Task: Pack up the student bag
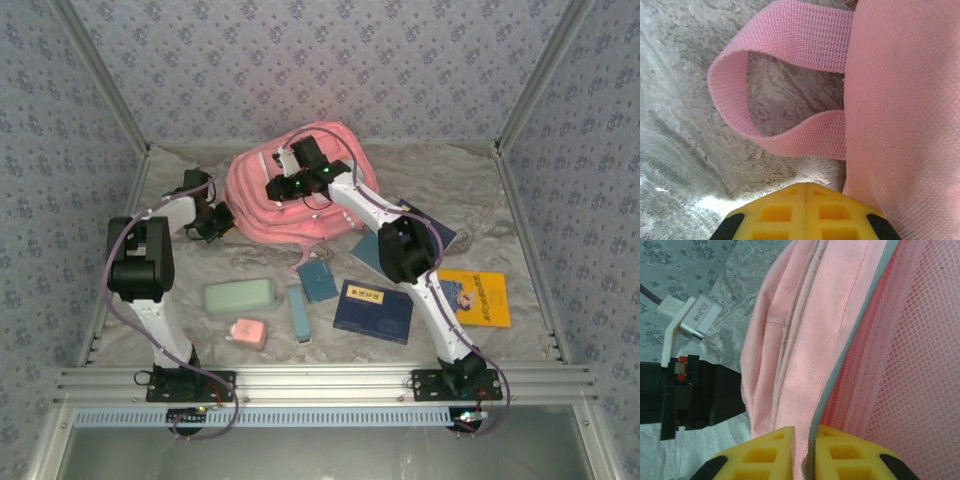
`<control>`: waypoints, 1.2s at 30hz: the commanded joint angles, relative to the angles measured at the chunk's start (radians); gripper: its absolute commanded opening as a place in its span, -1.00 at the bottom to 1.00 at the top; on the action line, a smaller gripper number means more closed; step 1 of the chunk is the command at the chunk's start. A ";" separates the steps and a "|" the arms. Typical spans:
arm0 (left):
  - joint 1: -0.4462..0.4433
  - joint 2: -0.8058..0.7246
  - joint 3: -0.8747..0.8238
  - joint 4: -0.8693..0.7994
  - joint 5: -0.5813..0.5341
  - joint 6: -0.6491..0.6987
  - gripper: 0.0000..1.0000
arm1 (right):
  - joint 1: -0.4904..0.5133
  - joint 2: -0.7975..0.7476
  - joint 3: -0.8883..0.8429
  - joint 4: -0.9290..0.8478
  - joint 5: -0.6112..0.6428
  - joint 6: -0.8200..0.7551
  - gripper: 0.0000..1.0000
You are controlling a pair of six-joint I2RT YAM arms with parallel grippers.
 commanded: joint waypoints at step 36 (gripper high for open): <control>-0.076 -0.371 0.015 -0.135 -0.005 0.254 -0.57 | -0.185 -0.098 0.036 0.399 -0.353 0.711 -1.00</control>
